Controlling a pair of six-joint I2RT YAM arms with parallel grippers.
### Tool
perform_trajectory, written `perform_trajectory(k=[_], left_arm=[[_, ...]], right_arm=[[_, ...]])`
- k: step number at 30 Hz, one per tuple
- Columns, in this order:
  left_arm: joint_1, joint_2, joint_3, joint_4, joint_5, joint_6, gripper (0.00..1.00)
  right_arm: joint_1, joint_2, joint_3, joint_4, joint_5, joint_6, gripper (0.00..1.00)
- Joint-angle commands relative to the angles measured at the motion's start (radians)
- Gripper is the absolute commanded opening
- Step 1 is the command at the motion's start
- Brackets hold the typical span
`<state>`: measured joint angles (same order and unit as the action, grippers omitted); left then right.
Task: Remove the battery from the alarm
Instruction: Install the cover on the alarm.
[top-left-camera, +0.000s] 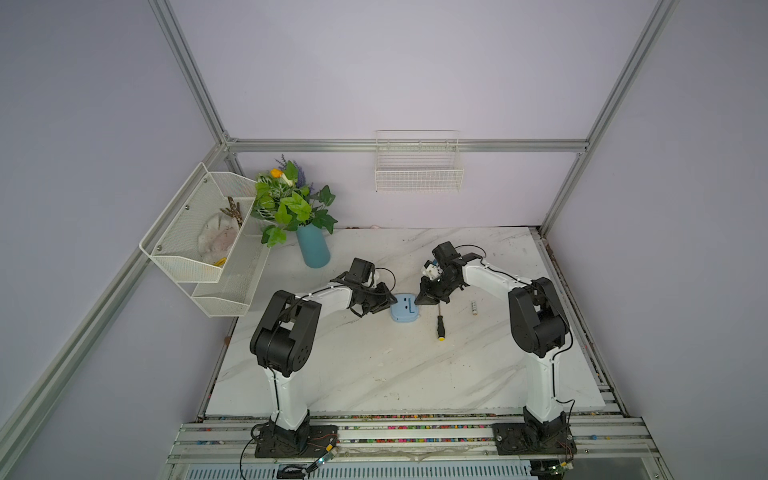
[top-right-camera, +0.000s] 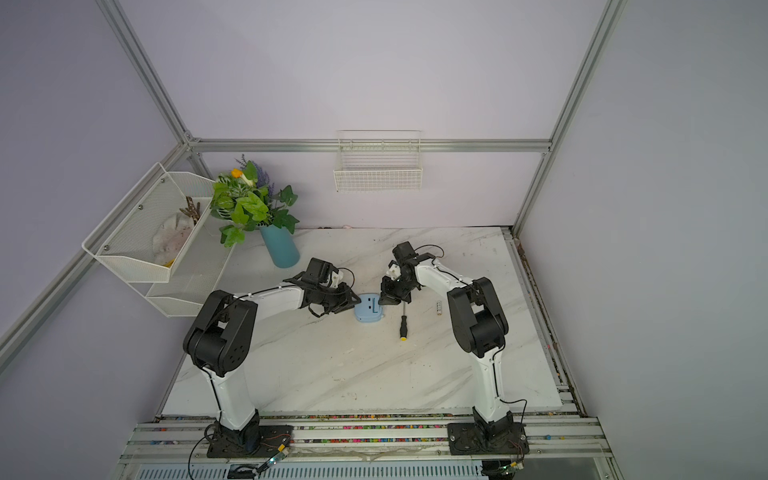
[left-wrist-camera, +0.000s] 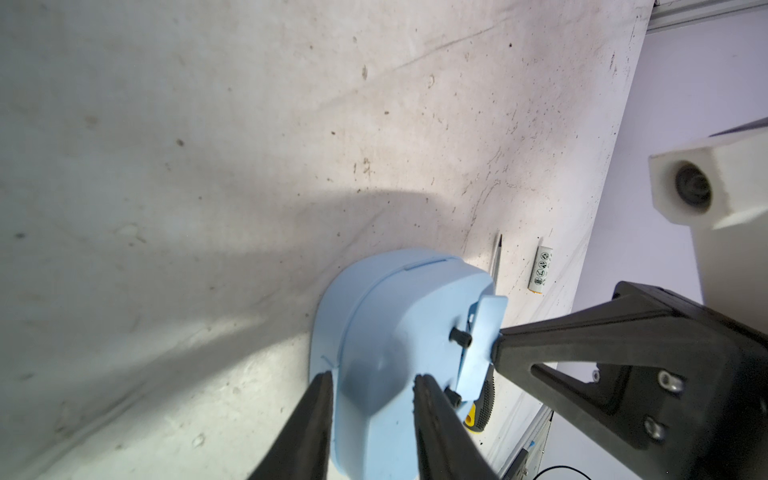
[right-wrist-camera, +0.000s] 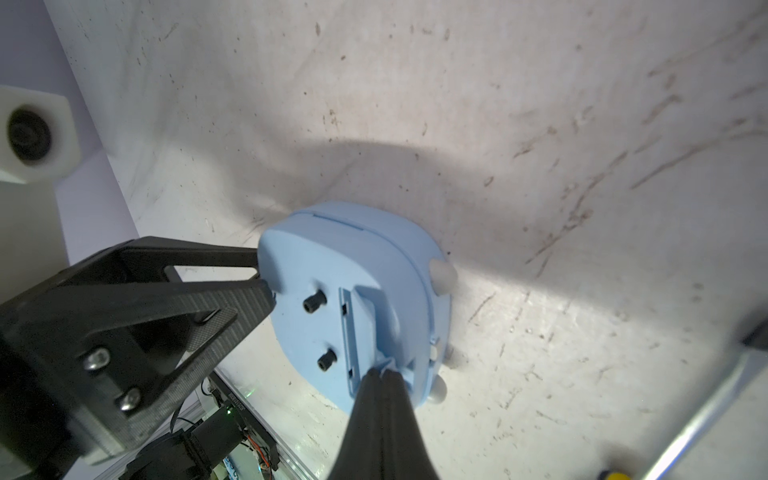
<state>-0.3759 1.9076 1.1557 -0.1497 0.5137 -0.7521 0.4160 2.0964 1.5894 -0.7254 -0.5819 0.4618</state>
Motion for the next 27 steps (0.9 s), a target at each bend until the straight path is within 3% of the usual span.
perform_trajectory(k=[1, 27], left_arm=[[0.005, -0.005, -0.008, 0.009, 0.014, -0.003, 0.37], [0.005, -0.003, -0.006, 0.013, 0.017, -0.003, 0.36]], right_arm=[[-0.005, -0.029, 0.021, -0.008, -0.014, -0.015, 0.0], [0.007, -0.003, 0.04, -0.013, -0.009, -0.027, 0.0]])
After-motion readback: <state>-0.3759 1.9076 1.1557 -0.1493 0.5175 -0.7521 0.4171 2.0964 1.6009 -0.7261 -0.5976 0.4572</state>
